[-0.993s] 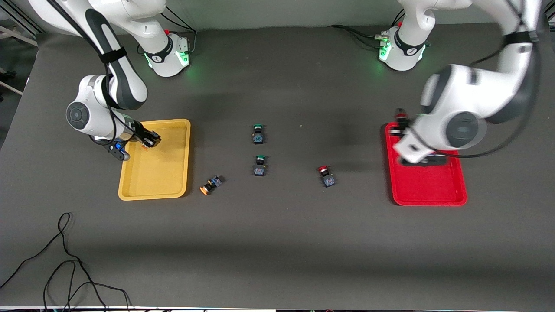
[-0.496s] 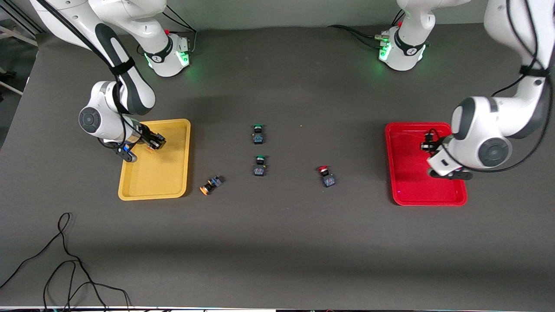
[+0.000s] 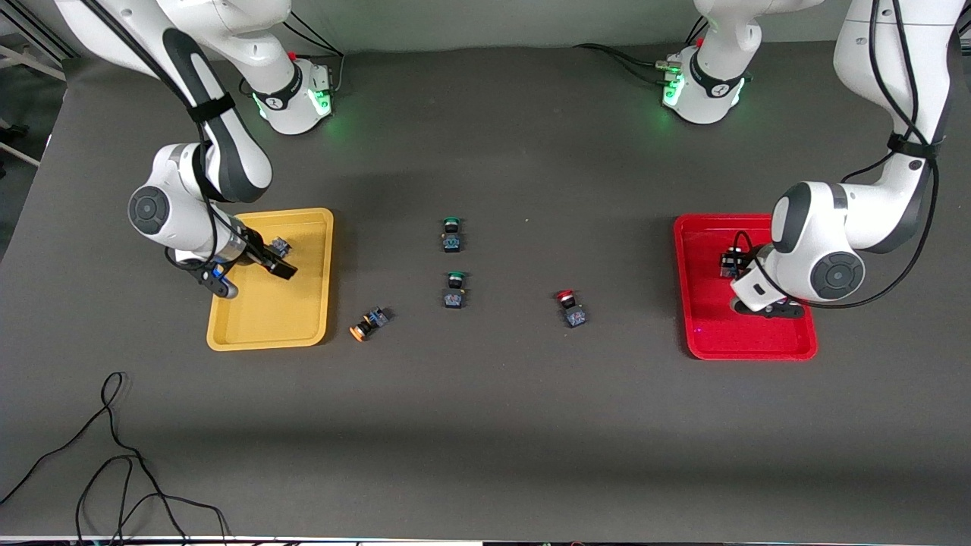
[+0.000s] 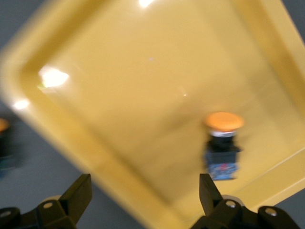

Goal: Place red and yellow buttons in trays
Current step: 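Grasp another yellow button with the right gripper while the left gripper grasps a red one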

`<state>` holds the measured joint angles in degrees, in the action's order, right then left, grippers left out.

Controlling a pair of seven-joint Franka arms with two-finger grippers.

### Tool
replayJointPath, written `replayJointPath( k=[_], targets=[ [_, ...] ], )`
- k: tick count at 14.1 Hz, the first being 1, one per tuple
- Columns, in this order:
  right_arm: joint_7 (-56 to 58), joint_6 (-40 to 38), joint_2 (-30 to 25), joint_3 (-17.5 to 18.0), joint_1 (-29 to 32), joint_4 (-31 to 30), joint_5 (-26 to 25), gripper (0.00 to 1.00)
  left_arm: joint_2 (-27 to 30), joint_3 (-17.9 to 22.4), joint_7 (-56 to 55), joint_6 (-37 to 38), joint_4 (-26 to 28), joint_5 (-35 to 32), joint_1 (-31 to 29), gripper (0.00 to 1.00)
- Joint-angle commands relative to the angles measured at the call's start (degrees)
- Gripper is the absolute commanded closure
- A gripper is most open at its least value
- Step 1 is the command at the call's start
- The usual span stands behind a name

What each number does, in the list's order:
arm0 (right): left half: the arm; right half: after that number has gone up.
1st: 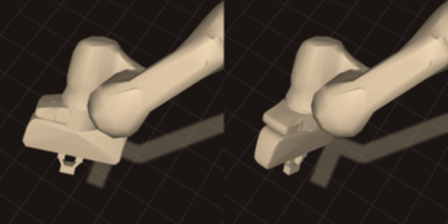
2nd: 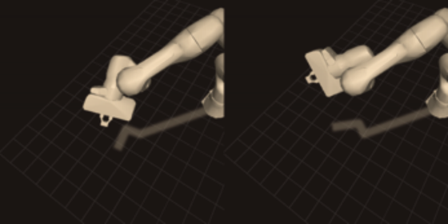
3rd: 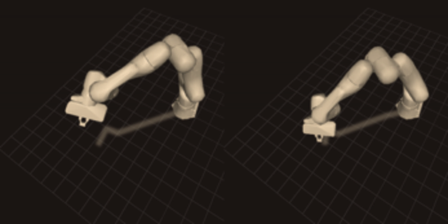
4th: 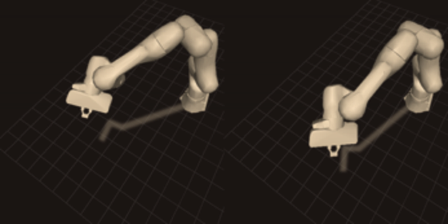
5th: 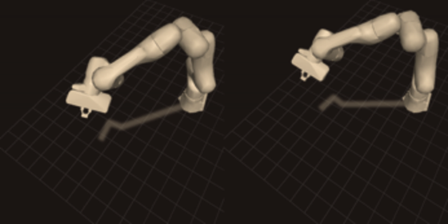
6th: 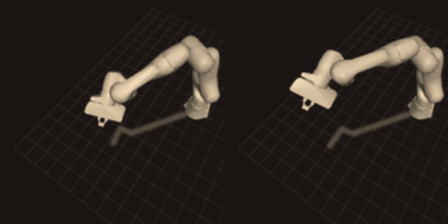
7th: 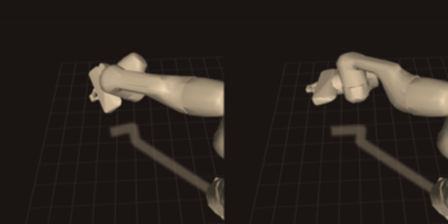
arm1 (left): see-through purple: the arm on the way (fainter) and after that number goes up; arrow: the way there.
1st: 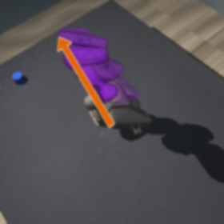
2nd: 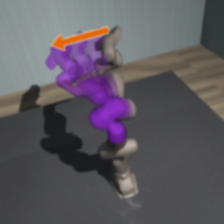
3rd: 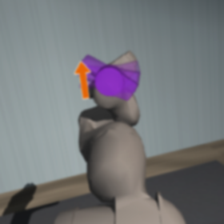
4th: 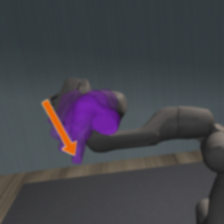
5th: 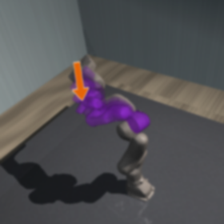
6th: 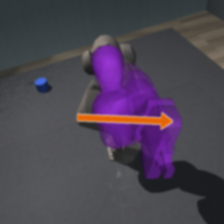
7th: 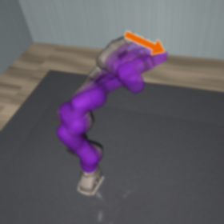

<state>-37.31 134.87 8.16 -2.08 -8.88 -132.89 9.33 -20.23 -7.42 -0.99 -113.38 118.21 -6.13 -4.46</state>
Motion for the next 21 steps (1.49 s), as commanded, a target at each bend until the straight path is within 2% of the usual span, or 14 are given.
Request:
replayJointPath(
  k=[1, 3, 5, 8, 10, 11, 14, 15, 16, 17, 18, 21],
  targets=[
    [-5.82, -4.52, 4.65, 4.52, -0.44, 11.03, 1.22, 0.00, 4.31, -0.93, -1.11, 11.11, -6.02, -0.11, 1.37, 0.01],
    [-12.40, -4.62, 10.10, 8.30, -0.53, 17.63, 1.22, 0.00, 3.62, -3.21, -5.92, 20.88, -15.68, 1.73, 3.65, 0.01],
    [-19.44, -4.53, 15.20, 11.21, -1.05, 23.00, 0.52, 0.00, 1.26, -5.14, -15.30, 26.88, -25.26, 2.78, 8.82, 0.01],
    [-24.73, -3.31, 20.83, 11.92, -2.20, 26.45, -2.02, 0.00, -8.65, -5.85, -33.67, 26.64, -38.62, 3.23, 18.32, 0.01],
    [-27.10, -0.58, 23.65, 12.01, -2.29, 26.45, -3.35, 0.00, -17.09, -5.85, -40.02, 26.11, -47.68, 6.90, 21.85, 0.01],
    [-27.20, 0.30, 24.62, 12.01, -2.72, 26.45, -3.44, 0.00, -19.74, -5.85, -41.44, 23.50, -49.72, 7.36, 22.29, 0.01],
    [-27.38, 2.41, 26.47, 12.01, -2.81, 26.27, -3.70, 0.00, -22.31, -5.85, -41.63, 10.94, -45.54, 6.40, 23.17, 0.01],
    [-27.38, 3.20, 26.82, 12.01, -2.99, 26.19, -3.79, 0.03, -22.66, -5.77, -41.63, 6.81, -43.26, 5.61, 23.61, 0.01],
    [-27.38, 3.56, 27.00, 12.01, -3.08, 26.10, -3.79, 0.15, -22.92, -5.77, -41.63, 3.21, -40.45, 5.17, 23.62, 0.01],
    [-27.38, 3.65, 27.09, 12.01, -3.08, 26.10, -3.79, 0.34, -23.10, -5.77, -41.72, -0.14, -38.16, 5.16, 23.62, 0.01],
    [-27.29, 3.56, 27.09, 11.92, -2.99, 26.10, -3.79, 0.48, -23.36, -5.77, -41.72, -3.04, -35.88, 5.16, 23.70, 0.02],
    [-27.29, 3.73, 27.09, 11.83, -2.99, 25.75, -5.46, 0.72, -23.46, -5.77, -41.72, -6.85, -31.64, 5.08, 23.70, 0.13]
  ],
)
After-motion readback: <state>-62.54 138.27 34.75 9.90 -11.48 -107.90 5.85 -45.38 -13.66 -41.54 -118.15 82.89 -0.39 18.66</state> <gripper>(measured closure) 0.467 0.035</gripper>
